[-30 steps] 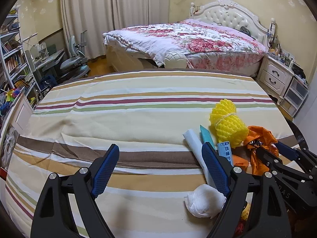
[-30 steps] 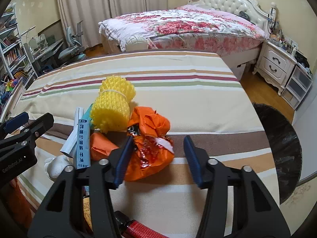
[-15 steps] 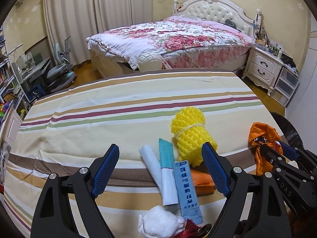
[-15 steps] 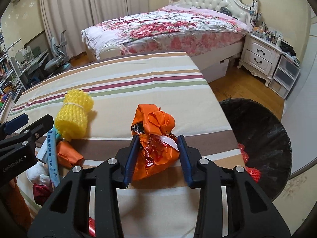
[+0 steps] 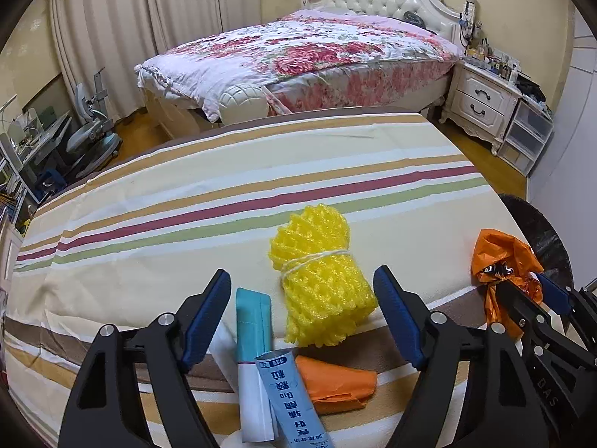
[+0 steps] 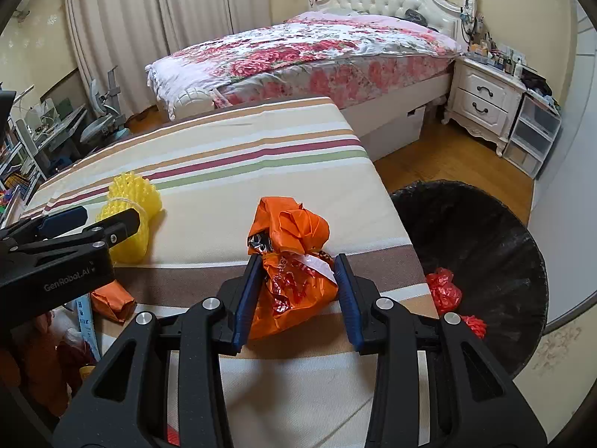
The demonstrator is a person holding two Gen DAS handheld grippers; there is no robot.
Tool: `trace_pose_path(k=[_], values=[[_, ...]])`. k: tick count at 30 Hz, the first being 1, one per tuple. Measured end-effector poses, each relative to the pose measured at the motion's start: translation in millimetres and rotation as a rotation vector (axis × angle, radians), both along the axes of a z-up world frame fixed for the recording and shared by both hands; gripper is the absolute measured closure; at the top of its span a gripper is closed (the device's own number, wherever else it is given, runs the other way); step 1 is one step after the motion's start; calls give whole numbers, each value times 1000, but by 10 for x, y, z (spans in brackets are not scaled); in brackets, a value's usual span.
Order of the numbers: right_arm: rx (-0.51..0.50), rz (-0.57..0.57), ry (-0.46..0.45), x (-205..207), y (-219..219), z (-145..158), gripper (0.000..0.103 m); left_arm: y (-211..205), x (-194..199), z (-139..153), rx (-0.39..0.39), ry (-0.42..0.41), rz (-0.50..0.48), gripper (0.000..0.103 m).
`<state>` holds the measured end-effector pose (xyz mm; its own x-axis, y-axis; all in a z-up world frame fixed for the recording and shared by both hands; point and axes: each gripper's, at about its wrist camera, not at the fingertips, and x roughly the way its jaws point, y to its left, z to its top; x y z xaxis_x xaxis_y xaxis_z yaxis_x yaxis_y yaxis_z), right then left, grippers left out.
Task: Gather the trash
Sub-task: 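Grasp the yellow foam net with the left tool while the right tool holds the orange bag, then carry the orange bag and yellow foam net over the bin and open both tools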
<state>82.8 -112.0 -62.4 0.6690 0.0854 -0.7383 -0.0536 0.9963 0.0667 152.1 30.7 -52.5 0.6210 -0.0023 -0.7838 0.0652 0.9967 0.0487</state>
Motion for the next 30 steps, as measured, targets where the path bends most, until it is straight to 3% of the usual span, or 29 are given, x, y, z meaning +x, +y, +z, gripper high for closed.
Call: trace_pose_path(k=[7,14,23,30], values=[[-3,0,1,0,0,1,64,-67,-10,-41,-23,25,-51,56],[-4,-3,-6,-14,-6,20,65,-53,-83,29,-20,-2,-53,59],[-6,-35,-54,-174,-134,196,65,-94,-303,336,-8,-118,-69,59],[-18,-100,-93,-326,-405,351,65,-203,-463,515,-60,-177,-98,59]])
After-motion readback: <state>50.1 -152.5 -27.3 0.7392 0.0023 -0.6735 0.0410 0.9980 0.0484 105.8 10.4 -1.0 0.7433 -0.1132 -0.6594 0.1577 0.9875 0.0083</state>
